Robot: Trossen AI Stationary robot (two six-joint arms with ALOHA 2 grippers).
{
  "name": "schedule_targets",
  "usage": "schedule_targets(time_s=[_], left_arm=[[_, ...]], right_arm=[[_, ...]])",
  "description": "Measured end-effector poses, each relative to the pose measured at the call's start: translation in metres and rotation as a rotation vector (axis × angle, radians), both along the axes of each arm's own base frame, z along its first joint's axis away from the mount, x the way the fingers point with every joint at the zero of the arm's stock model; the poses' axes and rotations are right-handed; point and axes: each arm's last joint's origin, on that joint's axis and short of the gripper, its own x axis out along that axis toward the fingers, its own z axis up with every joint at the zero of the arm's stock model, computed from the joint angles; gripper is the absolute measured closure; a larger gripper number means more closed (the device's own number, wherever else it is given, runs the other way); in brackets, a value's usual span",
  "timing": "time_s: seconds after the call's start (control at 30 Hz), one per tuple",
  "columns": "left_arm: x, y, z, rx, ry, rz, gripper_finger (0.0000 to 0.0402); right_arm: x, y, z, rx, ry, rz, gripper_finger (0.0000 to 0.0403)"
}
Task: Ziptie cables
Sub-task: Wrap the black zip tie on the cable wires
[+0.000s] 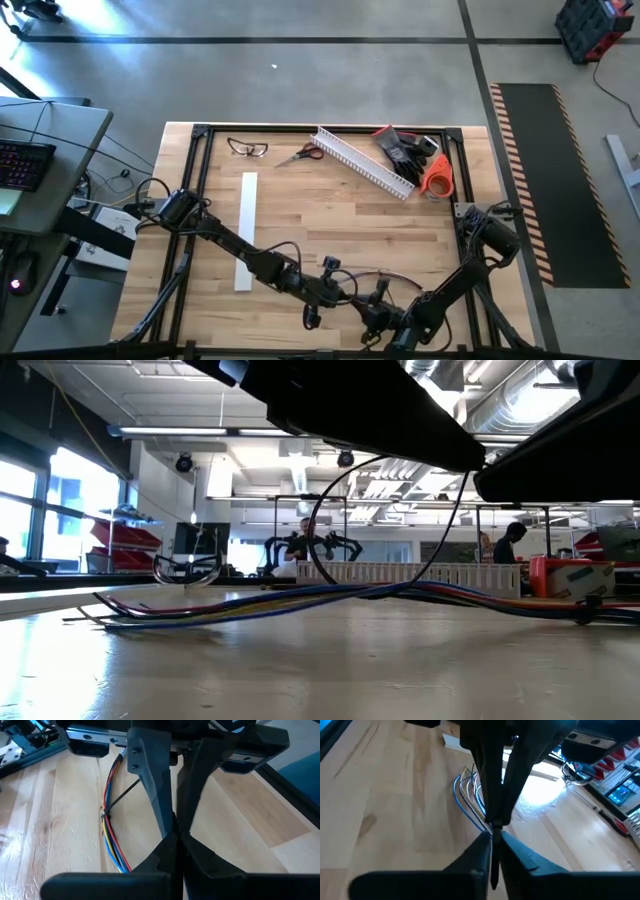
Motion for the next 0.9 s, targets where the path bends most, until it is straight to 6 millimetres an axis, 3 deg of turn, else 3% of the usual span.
schedule_targets(time_s=[0.1, 0.53, 0.7, 0.9], left_arm=[[0.0, 0.0, 0.0, -0.002, 0.002, 0.002, 0.0402], [-0.001, -0.003, -0.001, 0.004, 0.005, 0.001, 0.0402], [-0.004, -0.003, -0.004, 0.021, 0.036, -0.002, 0.0401], [-0.004, -0.003, -0.004, 0.016, 0.039, -0.008, 0.0401]], right_arm=[[-0.002, 0.001, 0.0, -0.007, -0.003, 0.0, 0.0398], [-0.013, 0.0, -0.008, 0.113, 0.013, -0.048, 0.0402], [-0.031, 0.011, -0.026, 0.191, 0.087, -0.014, 0.0402], [-0.045, 0.015, -0.023, 0.238, 0.052, -0.044, 0.0402]])
